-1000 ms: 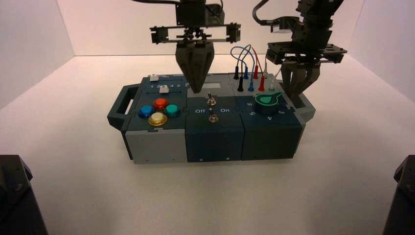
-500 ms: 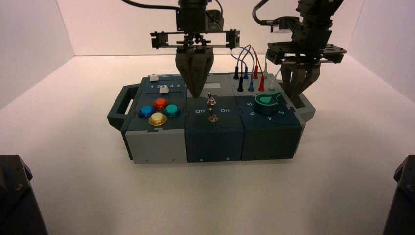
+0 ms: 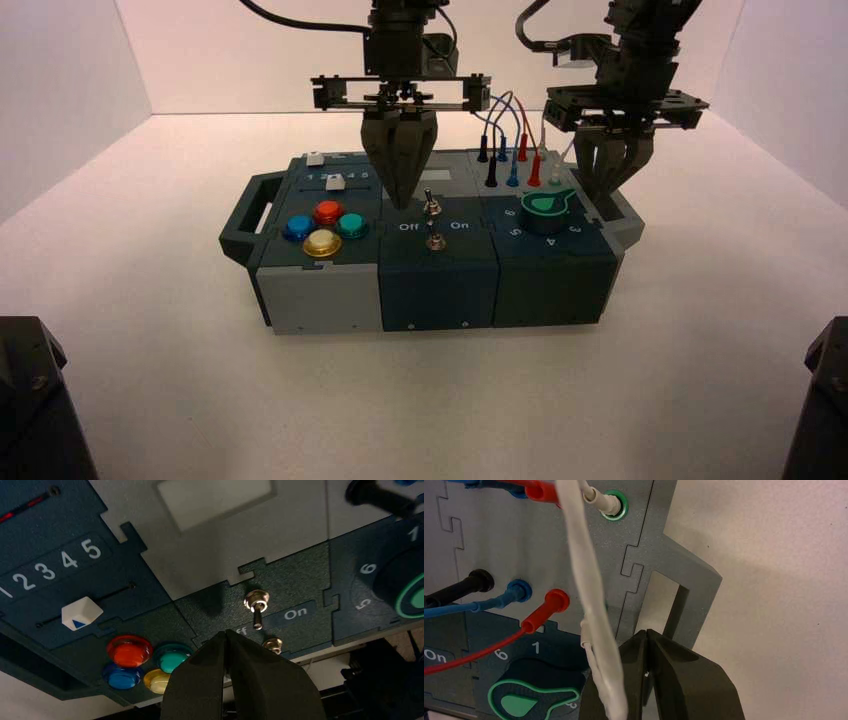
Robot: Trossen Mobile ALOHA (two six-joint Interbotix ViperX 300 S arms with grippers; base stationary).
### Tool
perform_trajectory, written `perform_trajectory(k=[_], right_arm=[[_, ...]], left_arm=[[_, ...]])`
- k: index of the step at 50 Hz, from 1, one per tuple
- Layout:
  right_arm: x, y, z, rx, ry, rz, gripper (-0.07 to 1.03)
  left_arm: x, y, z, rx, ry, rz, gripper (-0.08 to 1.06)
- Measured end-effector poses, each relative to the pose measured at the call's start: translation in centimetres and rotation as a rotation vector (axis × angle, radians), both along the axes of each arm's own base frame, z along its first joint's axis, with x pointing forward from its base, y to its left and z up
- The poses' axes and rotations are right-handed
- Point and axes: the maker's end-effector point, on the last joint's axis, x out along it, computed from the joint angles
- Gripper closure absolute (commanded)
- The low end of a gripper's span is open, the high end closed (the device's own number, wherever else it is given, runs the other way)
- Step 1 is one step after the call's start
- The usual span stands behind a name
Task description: Flip the top switch on with the left gripper.
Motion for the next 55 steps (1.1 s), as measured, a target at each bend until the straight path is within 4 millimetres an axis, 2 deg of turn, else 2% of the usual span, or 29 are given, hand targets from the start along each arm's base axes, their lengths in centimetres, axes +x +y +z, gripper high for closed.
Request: perform_trajectory(k=[28,55], right_arm=[[0.0,0.0,0.0,0.000,0.000,0.000,0.99],[0.0,0.0,0.0,-0.001,0.001,0.001,0.98]], left_arm=[[0.7,-1.3,-0.1,-0.004,-0.003,-0.018,1.01],[0.6,-1.4,0.0,0.003,0.004,-0.029,1.01]])
